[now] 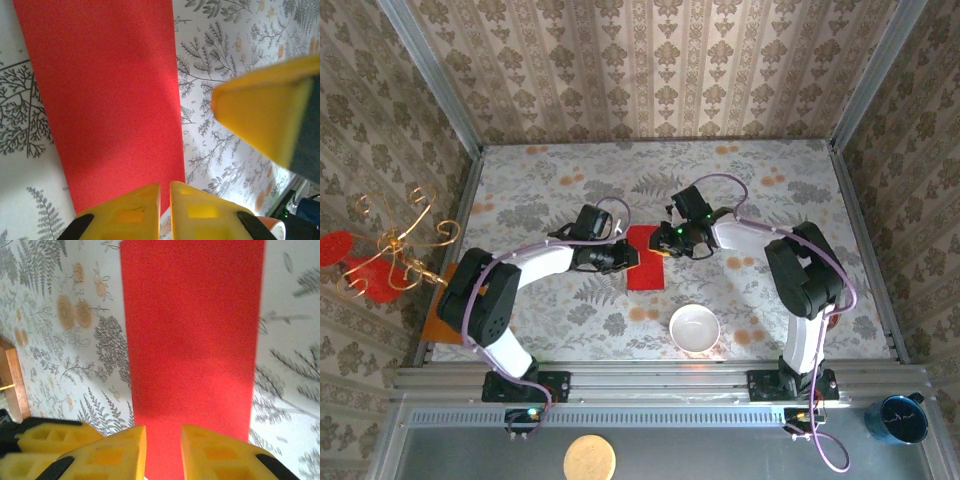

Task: Fold a paper plane with a square sheet of paper (pick it up from the middle)
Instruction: Move the square sheet of paper to the center of the table.

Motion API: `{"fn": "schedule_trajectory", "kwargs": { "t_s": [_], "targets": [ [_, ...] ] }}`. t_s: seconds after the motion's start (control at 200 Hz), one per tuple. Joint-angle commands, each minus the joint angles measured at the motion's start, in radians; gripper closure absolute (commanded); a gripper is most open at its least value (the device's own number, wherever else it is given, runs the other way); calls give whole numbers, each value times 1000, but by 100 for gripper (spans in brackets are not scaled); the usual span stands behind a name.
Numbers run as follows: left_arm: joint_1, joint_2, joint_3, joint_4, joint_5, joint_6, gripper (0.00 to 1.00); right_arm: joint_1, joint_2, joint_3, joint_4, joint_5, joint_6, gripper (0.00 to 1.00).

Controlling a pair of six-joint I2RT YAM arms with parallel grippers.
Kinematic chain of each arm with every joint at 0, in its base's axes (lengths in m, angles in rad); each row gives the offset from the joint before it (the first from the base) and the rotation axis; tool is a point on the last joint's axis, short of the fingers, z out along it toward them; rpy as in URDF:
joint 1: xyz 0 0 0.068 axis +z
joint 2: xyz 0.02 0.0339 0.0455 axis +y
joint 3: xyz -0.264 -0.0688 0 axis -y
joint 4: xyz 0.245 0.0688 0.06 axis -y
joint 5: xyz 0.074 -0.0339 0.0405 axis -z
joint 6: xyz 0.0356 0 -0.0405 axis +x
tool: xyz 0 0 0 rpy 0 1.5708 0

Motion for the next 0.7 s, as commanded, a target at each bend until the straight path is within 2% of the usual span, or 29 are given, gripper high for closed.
{"fn": "schedule_trajectory", "kwargs": {
  "t_s": [0.0, 0.355, 0.695],
  "targets": [
    [-13, 49, 0, 51, 15, -3, 86, -1, -71, -38, 2, 67, 44, 72],
    [-57, 107, -18, 29, -84, -58, 87, -19, -108, -86, 17, 31, 15, 72],
    [-64, 163, 13, 61, -102, -132, 87, -44, -95, -97, 10, 7, -17, 73]
  ]
}}
